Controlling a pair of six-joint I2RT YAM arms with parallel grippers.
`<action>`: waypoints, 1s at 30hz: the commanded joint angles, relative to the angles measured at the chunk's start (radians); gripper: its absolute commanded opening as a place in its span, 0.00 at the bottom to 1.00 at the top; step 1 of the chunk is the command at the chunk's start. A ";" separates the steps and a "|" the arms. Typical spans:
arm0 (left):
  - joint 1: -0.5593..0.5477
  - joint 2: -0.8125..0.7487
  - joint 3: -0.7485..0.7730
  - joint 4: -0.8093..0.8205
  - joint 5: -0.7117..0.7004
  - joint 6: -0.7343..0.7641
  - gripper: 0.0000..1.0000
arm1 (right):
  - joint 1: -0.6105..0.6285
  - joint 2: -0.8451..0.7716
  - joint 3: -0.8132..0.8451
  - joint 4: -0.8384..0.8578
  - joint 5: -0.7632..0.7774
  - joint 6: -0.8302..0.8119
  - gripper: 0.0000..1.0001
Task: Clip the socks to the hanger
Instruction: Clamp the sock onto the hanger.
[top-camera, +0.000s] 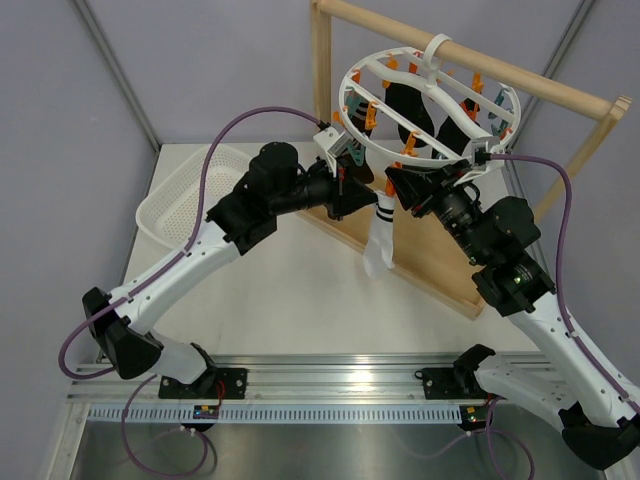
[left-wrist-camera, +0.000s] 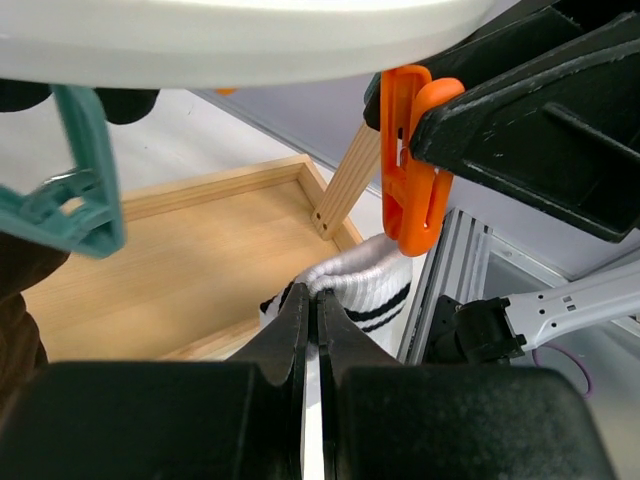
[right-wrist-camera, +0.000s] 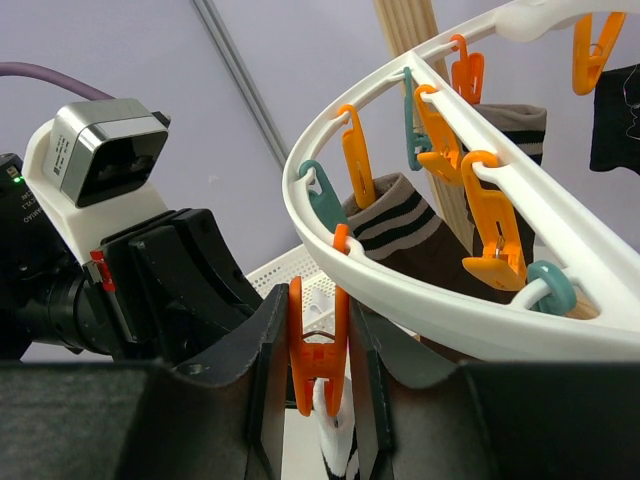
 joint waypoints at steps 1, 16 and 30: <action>-0.004 0.000 0.043 0.016 -0.010 0.017 0.00 | 0.008 0.001 0.039 -0.004 -0.030 -0.016 0.00; -0.011 0.007 0.055 0.016 0.014 0.014 0.00 | 0.008 0.001 0.029 -0.003 -0.037 -0.018 0.00; -0.010 0.043 0.147 0.008 -0.007 -0.021 0.00 | 0.008 -0.014 0.022 -0.018 -0.047 -0.013 0.00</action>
